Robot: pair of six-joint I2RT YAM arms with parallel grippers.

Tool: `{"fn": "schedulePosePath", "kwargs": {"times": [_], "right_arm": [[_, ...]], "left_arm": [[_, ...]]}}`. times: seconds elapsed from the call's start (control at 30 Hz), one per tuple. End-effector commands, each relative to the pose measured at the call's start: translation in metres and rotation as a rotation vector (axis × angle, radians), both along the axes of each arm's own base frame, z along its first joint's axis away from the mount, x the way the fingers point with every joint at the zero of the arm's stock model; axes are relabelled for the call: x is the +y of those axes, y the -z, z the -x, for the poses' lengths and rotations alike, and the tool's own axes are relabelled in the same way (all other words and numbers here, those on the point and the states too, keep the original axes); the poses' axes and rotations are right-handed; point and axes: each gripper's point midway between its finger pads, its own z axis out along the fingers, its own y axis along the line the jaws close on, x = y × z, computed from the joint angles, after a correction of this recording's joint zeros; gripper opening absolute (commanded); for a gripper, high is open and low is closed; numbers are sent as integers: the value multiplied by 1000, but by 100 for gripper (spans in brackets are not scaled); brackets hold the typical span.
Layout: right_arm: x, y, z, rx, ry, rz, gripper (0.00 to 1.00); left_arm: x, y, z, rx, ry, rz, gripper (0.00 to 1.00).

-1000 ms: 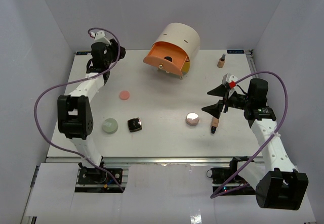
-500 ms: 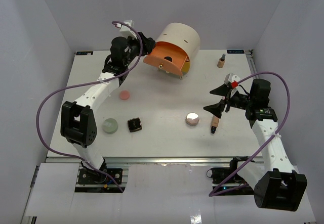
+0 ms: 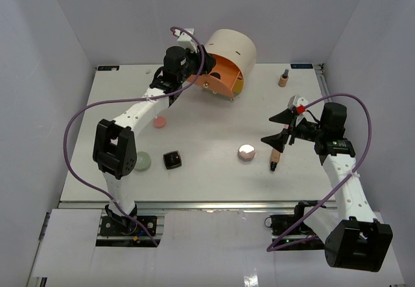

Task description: Organize the makeup

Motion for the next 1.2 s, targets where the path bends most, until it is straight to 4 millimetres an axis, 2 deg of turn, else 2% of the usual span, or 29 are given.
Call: {"fn": "schedulePosePath", "kwargs": {"times": [0.0, 0.1, 0.17, 0.23, 0.43, 0.6, 0.63, 0.67, 0.7, 0.77, 0.8, 0.87, 0.93, 1.0, 1.1, 1.17], "right_arm": [[0, -9, 1, -59, -19, -4, 95], [0, -9, 1, -60, -19, -4, 95], [0, -9, 1, -60, -18, -4, 95], [0, -9, 1, -60, -16, -4, 95], [-2, -8, 0, -57, -12, -4, 95], [-2, -8, 0, -56, -13, -6, 95], [-2, -8, 0, -59, -13, -5, 95], [-2, -8, 0, -61, -14, -4, 95], [-2, -8, 2, -70, -23, -3, 95], [0, -7, 6, -84, -52, -2, 93], [1, -7, 8, -90, -66, 0, 92], [4, -4, 14, -101, -106, 2, 88], [10, -4, 18, -136, -153, 20, 81], [25, -10, 16, -206, -193, 104, 71], [53, -25, 4, -267, -242, 257, 46], [75, -23, -2, -225, -285, 298, 32]], "left_arm": [[7, -24, -2, -56, -35, -11, 36], [9, -18, -5, -33, -52, -23, 58], [9, -18, -6, -23, -55, -23, 69], [8, -18, -8, -18, -55, -25, 75], [7, -24, -7, -24, -51, -28, 83], [15, -49, -1, -75, -68, -30, 83], [18, -61, 4, -99, -68, -29, 81], [18, -60, 4, -101, -68, -35, 81], [26, -70, 8, -118, -97, -31, 79], [38, -96, 25, -166, -108, -22, 73], [42, -99, 32, -170, -110, -20, 70], [51, -91, 49, -151, -100, -20, 55], [58, -86, 76, -130, -67, -4, 35], [67, -98, 110, -140, -30, 20, 18], [81, -78, 152, -95, 1, 30, 12], [92, -41, 168, -41, -16, 11, 12]]}}
